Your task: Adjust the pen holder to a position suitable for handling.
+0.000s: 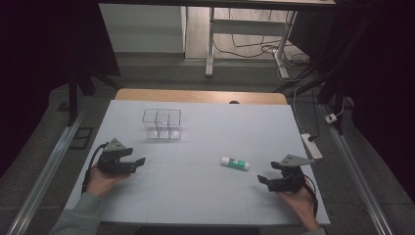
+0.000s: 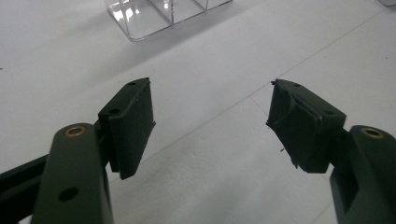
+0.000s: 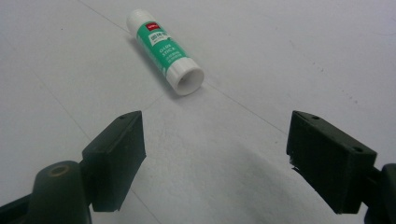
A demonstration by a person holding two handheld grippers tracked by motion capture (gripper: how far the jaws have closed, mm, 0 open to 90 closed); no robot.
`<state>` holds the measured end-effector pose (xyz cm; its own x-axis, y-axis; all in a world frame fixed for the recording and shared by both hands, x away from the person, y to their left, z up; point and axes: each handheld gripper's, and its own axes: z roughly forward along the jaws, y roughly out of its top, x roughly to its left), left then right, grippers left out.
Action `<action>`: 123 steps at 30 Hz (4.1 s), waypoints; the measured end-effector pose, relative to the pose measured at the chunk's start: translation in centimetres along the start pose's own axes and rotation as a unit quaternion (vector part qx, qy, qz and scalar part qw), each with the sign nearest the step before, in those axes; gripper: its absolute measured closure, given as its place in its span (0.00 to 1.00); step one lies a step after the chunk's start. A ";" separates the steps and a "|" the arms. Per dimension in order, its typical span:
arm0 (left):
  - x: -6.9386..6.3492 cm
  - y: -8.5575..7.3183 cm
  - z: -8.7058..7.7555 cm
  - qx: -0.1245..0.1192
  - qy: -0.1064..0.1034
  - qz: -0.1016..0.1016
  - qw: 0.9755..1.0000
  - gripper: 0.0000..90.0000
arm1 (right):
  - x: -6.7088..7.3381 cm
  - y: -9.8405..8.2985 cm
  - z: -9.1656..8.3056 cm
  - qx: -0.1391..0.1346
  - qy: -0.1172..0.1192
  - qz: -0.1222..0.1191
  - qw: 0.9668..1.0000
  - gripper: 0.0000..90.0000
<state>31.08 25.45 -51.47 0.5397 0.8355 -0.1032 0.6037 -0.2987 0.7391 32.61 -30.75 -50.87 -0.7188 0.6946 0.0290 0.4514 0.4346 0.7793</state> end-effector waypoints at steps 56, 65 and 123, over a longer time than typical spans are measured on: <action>7.5 5.5 5.8 -0.012 0.062 -0.045 0.997 0.99 | -0.3 0.0 0.0 0.004 -0.011 0.010 1.000 0.23; 7.5 6.3 7.0 -0.008 0.052 -0.037 0.998 0.99 | -0.3 -0.1 -0.1 0.004 -0.016 0.013 1.000 0.23; 5.7 8.3 8.9 -0.004 0.020 -0.006 1.000 0.99 | -0.3 -0.1 0.0 0.008 -0.015 0.011 1.000 0.23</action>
<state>44.37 23.59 -51.88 0.5085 0.8569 -0.0843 0.6053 -0.2860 0.7429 32.79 -30.93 -50.95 -0.6929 0.7205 0.0264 0.4751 0.4288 0.7684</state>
